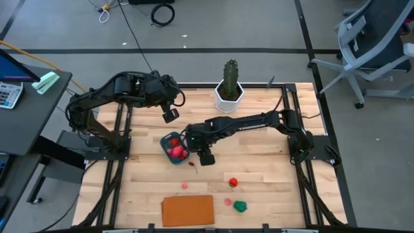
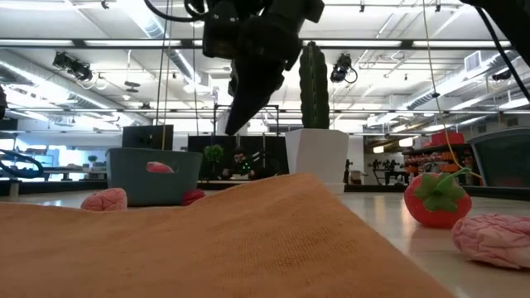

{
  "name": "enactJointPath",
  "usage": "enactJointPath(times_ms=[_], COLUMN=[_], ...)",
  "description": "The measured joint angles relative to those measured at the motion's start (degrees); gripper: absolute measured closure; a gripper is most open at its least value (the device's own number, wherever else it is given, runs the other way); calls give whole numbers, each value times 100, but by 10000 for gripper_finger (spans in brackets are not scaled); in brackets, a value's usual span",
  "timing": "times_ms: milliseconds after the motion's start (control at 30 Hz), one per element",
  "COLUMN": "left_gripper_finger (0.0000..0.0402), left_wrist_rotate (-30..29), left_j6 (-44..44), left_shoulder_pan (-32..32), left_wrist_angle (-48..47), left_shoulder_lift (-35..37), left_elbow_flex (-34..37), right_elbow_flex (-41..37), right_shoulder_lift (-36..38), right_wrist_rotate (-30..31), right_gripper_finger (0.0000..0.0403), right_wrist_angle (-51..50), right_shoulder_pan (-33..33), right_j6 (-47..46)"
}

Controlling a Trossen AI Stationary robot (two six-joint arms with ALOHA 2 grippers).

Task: Pick and placing Produce into tupperware
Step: Put the cherry into the blue bin

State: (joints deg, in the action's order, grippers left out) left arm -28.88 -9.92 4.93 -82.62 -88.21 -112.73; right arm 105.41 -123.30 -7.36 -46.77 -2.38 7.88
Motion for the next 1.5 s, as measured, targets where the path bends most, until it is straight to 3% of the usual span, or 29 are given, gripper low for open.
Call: enactJointPath(times_ms=[133, 367, 600, 833, 1500], left_gripper_finger=[371, 359, 367, 371, 370], left_wrist_rotate=[4, 6, 4, 2, 0], left_j6=[-63, -301, -474, -419, -393], left_shoulder_pan=[-4, -4, -28, -27, -24], left_wrist_angle=[-305, -403, -390, -388, -379], left_shoulder_lift=[1, 3, 3, 3, 3], left_elbow_flex=[0, 0, 0, 0, 0], right_elbow_flex=[-373, -976, -1445, -2077, -2083], right_shoulder_lift=[-79, -120, -138, -151, -81], right_wrist_rotate=[-297, 392, 942, 879, 516], right_gripper_finger=[240, 240, 241, 241, 241], right_wrist_angle=[713, 1723, 2468, 3390, 3702], right_shoulder_pan=[-273, -520, -571, -520, -784], right_j6=[-227, -1027, -1258, -1589, -1978])
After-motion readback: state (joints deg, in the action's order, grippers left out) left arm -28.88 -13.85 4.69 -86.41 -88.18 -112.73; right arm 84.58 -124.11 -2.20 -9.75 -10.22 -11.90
